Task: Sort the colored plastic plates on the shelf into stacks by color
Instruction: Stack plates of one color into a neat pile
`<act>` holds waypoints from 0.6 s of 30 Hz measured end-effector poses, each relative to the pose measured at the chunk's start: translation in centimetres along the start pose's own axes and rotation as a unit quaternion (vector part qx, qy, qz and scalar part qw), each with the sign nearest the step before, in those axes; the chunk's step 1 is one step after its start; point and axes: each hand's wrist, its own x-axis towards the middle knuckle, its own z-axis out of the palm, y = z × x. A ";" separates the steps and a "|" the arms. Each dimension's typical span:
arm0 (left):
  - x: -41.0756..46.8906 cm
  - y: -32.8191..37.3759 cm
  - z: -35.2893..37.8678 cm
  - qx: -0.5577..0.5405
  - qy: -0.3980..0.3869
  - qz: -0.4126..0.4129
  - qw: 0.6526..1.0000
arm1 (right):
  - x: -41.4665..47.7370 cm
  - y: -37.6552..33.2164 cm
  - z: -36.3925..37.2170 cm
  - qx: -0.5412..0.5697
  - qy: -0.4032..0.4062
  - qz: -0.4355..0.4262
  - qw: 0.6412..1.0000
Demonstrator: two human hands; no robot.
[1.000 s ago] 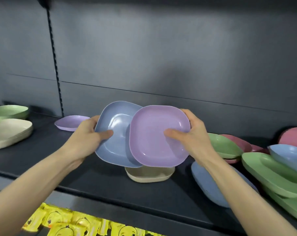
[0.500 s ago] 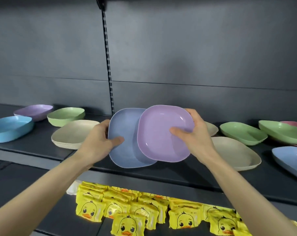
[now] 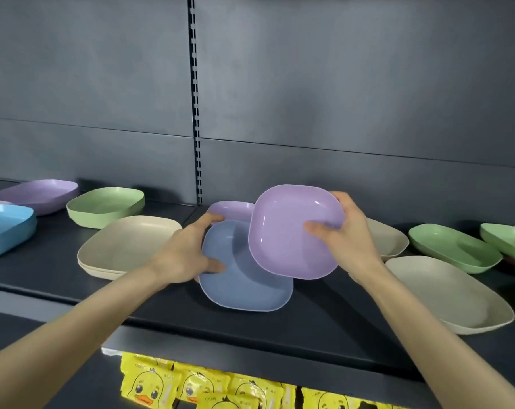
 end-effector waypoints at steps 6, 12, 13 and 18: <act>2.1 -1.0 0.1 0.107 -0.080 -0.010 0.991 | 2.5 0.9 1.4 -0.010 -0.016 0.010 1.000; 2.8 -1.5 -0.3 0.247 -0.080 0.036 0.965 | 4.6 1.5 2.7 -0.018 -0.016 0.021 0.999; 3.1 -1.3 -0.7 0.225 -0.076 0.044 0.970 | 5.1 1.5 2.9 -0.021 -0.016 0.023 0.999; 7.0 -0.2 -3.1 -0.008 -0.018 0.035 0.999 | 7.5 1.2 5.0 -0.036 -0.032 0.022 0.999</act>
